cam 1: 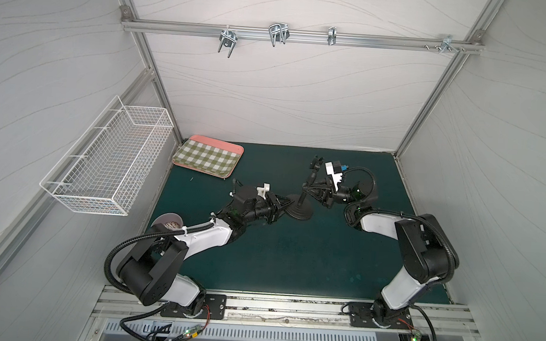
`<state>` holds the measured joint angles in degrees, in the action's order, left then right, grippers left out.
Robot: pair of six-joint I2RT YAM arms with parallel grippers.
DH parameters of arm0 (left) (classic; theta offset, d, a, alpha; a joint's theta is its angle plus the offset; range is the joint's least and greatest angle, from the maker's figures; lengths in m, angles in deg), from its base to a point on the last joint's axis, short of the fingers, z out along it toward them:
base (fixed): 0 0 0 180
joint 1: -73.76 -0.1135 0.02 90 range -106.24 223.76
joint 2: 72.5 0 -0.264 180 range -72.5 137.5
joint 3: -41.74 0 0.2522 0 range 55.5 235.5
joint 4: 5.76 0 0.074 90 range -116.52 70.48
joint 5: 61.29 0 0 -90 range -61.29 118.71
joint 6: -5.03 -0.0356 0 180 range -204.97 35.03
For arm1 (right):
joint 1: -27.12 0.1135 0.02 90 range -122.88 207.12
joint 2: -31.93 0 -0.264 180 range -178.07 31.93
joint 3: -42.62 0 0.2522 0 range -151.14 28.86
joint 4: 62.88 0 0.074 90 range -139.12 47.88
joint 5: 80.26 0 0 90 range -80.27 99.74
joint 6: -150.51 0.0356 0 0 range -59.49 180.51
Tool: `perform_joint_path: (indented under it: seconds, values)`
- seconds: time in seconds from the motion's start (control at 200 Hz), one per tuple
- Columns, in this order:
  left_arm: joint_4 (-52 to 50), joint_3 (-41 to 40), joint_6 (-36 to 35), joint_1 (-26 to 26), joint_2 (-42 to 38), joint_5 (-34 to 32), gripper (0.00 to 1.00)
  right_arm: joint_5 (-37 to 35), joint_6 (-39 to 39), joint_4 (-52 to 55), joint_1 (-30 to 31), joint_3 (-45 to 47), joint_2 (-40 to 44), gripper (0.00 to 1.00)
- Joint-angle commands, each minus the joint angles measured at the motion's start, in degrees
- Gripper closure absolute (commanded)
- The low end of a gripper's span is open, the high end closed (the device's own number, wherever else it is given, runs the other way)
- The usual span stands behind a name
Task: Assemble a microphone stand
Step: Screw the microphone stand pole into the microphone stand base.
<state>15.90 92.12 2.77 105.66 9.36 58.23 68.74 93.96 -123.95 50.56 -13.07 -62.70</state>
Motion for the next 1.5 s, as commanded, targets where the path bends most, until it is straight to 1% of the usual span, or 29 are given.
perform_joint_path:
  seconds: [0.0, 0.055, 0.085, 0.13, 0.17, 0.225, 0.26, 0.36, 0.42, 0.46, 0.495, 0.57, 0.605, 0.655, 0.735, 0.795, 0.92, 0.985, 1.02, 1.106, 1.251, 1.336, 1.496]
  values:
    - [5.60, 2.62, -1.41, -0.05, -2.35, -2.74, 1.00, -11.32, -6.69, 7.64, 3.66, 3.51, 8.06, 0.99]
    - [5.80, 2.83, -1.33, -0.13, -2.24, -3.46, 1.00, -18.92, -15.77, 20.19, 7.60, 4.22, 13.44, 0.99]
    - [5.88, 2.97, -1.43, -0.13, -2.19, -3.83, 1.00, -24.46, -20.38, 26.35, 10.36, 4.01, 16.20, 0.98]
    - [5.74, 3.32, -1.43, -0.11, -2.07, -4.29, 1.00, -33.80, -23.72, 33.75, 14.22, 3.38, 19.30, 0.98]
    - [5.76, 3.50, -1.45, -0.21, -1.93, -4.62, 1.00, -41.15, -23.42, 37.04, 16.50, 3.13, 20.95, 0.99]
    - [5.98, 3.71, -1.46, -0.24, -1.71, -5.06, 1.00, -50.90, -19.84, 39.22, 18.72, 3.38, 22.08, 1.00]
    - [6.21, 3.72, -1.35, -0.33, -1.54, -5.32, 1.00, -55.56, -17.79, 40.42, 19.70, 3.49, 22.62, 1.00]
    - [6.59, 3.76, -1.12, -0.34, -1.45, -5.78, 1.00, -63.99, -16.06, 40.31, 22.72, 4.17, 22.91, 1.00]
    - [6.60, 3.72, -1.04, -0.32, -1.42, -5.88, 1.00, -66.32, -15.62, 40.40, 23.91, 3.67, 22.18, 1.00]
    - [6.68, 3.60, -0.95, -0.36, -1.52, -5.88, 1.00, -66.69, -14.66, 40.94, 24.12, 3.07, 21.72, 0.99]
    - [6.76, 3.44, -0.88, -0.35, -1.61, -5.92, 1.00, -65.89, -14.26, 41.31, 24.11, 2.67, 21.43, 0.91]
    - [6.94, 3.06, -0.74, -0.73, -2.05, -5.79, 1.00, -63.78, -14.80, 44.87, 24.12, 1.37, 21.78, 0.62]
    - [6.94, 2.83, -0.70, -1.04, -2.35, -5.70, 1.00, -62.13, -15.81, 46.96, 23.96, 0.83, 22.24, 0.54]
    - [6.94, 2.50, -0.61, -1.47, -2.75, -5.46, 1.00, -58.69, -18.14, 48.62, 23.40, 0.90, 23.31, 0.45]
    - [6.86, 2.15, -0.37, -2.28, -3.43, -4.79, 1.00, -50.58, -22.28, 48.39, 20.95, 2.61, 25.02, 0.40]
    - [6.54, 2.22, -0.35, -2.53, -3.88, -4.02, 1.00, -43.74, -22.66, 47.13, 17.28, 4.08, 25.72, 0.39]
    - [5.54, 2.67, -0.39, -2.80, -4.34, -2.13, 1.00, -21.41, -21.68, 41.00, 7.99, 4.09, 22.71, 0.38]
    - [5.58, 3.01, -0.09, -2.94, -4.27, -0.62, 1.00, -12.74, -21.52, 37.39, 5.11, 2.78, 19.86, 0.38]
    - [5.55, 3.14, 0.01, -3.07, -4.25, 0.02, 1.00, -9.10, -21.12, 34.44, 4.12, 2.20, 18.05, 0.39]
    - [5.60, 3.45, 0.54, -3.33, -4.35, 1.00, 1.00, -3.04, -19.02, 29.96, 2.77, -0.26, 14.31, 0.41]
    - [4.83, 4.26, 0.37, -3.64, -4.69, 2.24, 1.00, 4.73, -17.74, 30.33, 2.66, -6.47, 8.93, 0.46]
    - [3.29, 4.68, -0.35, -3.60, -5.05, 2.53, 1.00, 4.56, -17.25, 28.37, 2.75, -7.27, 7.60, 0.50]
    - [3.39, 4.68, -0.10, -3.63, -5.14, 2.78, 1.00, 3.59, -19.67, 31.66, 3.23, -8.93, 6.25, 0.60]
